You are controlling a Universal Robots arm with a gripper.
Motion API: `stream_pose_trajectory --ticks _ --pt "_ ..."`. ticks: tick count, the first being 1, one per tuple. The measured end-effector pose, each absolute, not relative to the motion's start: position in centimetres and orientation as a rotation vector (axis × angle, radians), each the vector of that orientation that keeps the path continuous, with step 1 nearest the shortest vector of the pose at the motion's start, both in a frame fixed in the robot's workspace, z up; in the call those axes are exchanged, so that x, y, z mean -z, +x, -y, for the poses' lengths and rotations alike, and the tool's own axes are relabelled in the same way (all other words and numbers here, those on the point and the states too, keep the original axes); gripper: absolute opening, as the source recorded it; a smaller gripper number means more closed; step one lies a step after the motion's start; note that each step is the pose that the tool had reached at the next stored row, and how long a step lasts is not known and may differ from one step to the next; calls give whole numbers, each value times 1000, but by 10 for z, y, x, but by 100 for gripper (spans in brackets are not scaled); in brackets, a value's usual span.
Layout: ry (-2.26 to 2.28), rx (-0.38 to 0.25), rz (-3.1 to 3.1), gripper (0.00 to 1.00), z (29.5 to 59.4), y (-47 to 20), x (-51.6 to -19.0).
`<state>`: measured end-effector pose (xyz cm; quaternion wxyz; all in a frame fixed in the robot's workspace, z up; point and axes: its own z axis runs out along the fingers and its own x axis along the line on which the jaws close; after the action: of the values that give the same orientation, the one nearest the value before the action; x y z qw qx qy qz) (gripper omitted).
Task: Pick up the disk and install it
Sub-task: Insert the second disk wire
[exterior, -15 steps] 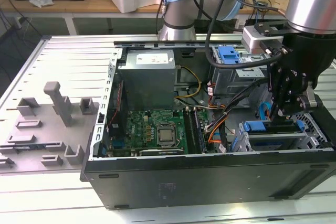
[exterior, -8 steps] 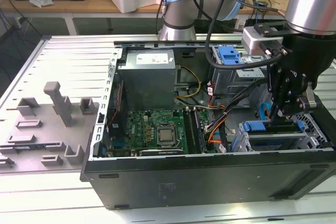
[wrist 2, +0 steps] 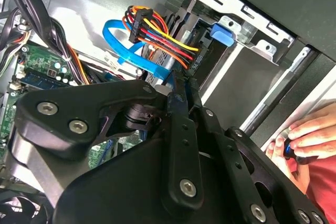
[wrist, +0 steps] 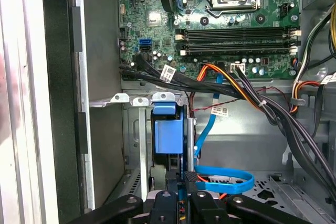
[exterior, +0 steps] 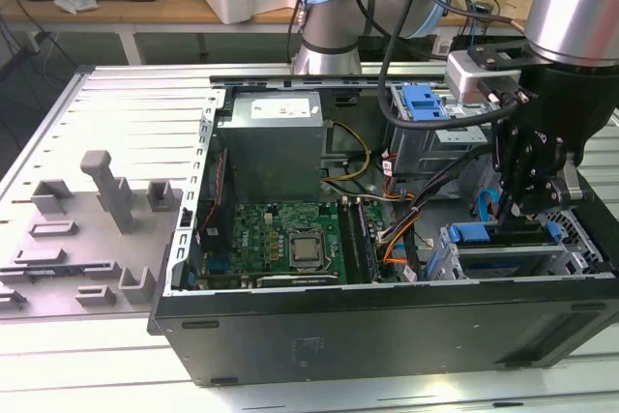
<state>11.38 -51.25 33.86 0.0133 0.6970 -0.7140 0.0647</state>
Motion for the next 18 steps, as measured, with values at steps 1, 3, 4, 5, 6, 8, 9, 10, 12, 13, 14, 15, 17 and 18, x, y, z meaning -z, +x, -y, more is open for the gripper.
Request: stream_pose_trajectory --ticks 1,3,4,5,6,8,9,10,12,13,14,15,17,18 --pt "2171 -202 2224 16 512 114 -338" --pt "2171 -203 2224 16 512 114 -338" --pt "2171 -203 2224 16 512 114 -337" --pt "2171 -203 2224 16 512 114 -337" --pt "2171 -203 2224 16 512 114 -337" --pt "2171 -203 2224 16 512 114 -337" --pt "2171 -203 2224 16 512 114 -337" --pt "2171 -203 2224 16 512 114 -337" --pt "2171 -203 2223 16 512 114 -337" --pt "2171 -203 2224 16 512 114 -337" --pt "2171 -203 2224 16 512 114 -337" --pt "2171 -203 2224 16 512 114 -337" --pt "2171 -203 2223 16 512 114 -337" --pt "2171 -203 2224 16 512 114 -337"
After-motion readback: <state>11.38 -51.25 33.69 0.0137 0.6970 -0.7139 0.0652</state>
